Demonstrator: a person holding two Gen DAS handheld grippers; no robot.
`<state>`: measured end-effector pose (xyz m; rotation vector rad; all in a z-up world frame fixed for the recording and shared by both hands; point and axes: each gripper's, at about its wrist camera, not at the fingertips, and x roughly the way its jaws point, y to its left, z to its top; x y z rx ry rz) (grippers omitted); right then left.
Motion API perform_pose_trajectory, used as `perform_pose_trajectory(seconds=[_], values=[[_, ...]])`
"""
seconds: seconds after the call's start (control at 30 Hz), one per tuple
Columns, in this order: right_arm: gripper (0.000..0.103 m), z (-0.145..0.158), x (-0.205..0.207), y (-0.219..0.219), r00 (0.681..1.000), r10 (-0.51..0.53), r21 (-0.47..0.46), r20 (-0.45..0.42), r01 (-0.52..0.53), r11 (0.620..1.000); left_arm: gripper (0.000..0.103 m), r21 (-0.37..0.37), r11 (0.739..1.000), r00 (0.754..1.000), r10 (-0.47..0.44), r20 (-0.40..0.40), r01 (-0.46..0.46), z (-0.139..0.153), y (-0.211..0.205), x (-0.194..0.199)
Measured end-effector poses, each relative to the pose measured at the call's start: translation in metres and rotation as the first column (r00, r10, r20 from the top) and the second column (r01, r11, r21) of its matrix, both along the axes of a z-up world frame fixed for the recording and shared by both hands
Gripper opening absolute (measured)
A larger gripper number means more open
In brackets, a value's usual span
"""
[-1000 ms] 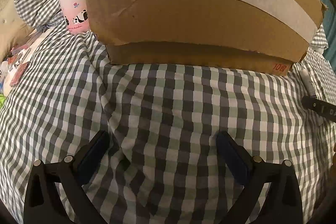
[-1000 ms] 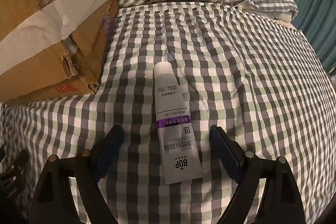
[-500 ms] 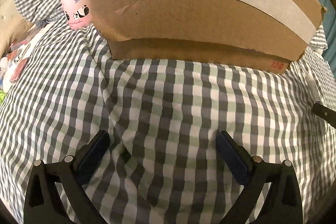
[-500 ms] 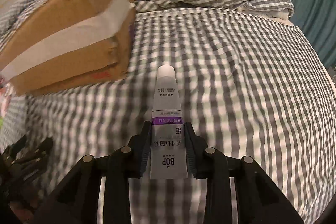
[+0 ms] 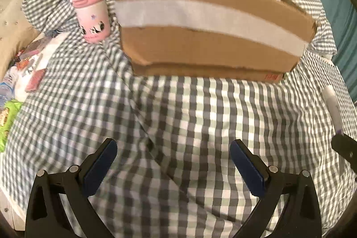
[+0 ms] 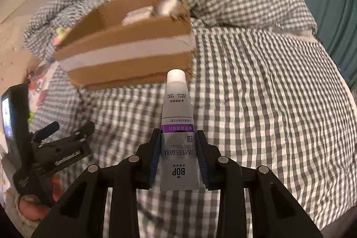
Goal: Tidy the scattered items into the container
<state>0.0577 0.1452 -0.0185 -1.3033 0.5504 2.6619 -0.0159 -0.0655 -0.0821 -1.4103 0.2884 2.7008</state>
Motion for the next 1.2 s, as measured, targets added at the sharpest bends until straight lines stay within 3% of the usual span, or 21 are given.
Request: perform_pose_trajectory(seconds=[0.17,0.33,0.5,0.7,0.73,0.77,0.8,0.83,1.03,1.2], values=[[0.030,0.044,-0.004,-0.005,0.998,0.022,0.020,-0.064,-0.020,1.000,0.103,0.011,1.000,1.000,-0.007,-0.018,0.007,0.035,-0.009,-0.006],[0.030,0.084,-0.036,-0.005,0.990,0.040,0.083,-0.134,-0.028,0.996,0.103,0.017,0.999,0.996,-0.037,-0.086,0.039,0.078,-0.010,-0.022],[0.030,0.105,-0.078,-0.001,0.982,0.053,0.105,-0.179,-0.034,0.994,0.103,0.021,0.999,0.991,-0.044,-0.129,0.047,0.110,-0.004,-0.048],[0.031,0.107,-0.138,0.012,0.976,0.025,0.094,-0.215,-0.005,0.996,0.103,0.032,0.999,0.989,-0.022,-0.144,0.027,0.120,0.000,-0.072],[0.042,0.103,-0.149,0.015,0.976,0.022,0.081,-0.217,-0.004,0.997,0.103,0.037,0.999,0.989,-0.018,-0.145,0.024,0.120,0.000,-0.075],[0.073,0.100,-0.156,0.017,0.978,0.012,0.071,-0.207,0.003,0.997,0.103,0.040,0.999,0.989,-0.017,-0.144,0.023,0.119,0.000,-0.078],[0.087,0.095,-0.162,0.019,0.980,-0.007,0.065,-0.198,0.021,0.998,0.103,0.042,0.999,0.990,-0.015,-0.138,0.021,0.118,0.001,-0.081],[0.092,0.092,-0.163,0.019,0.978,-0.031,0.071,-0.207,0.047,0.996,0.103,0.041,0.999,0.991,-0.013,-0.133,0.018,0.117,0.002,-0.084],[0.092,0.085,-0.144,0.020,0.978,-0.044,0.108,-0.204,0.067,0.992,0.103,0.010,1.000,0.992,-0.013,-0.129,0.015,0.109,0.005,-0.092],[0.092,0.086,-0.115,0.029,0.978,-0.067,0.125,-0.197,0.092,0.988,0.103,0.027,0.999,0.990,-0.029,-0.138,0.033,0.110,0.009,-0.087]])
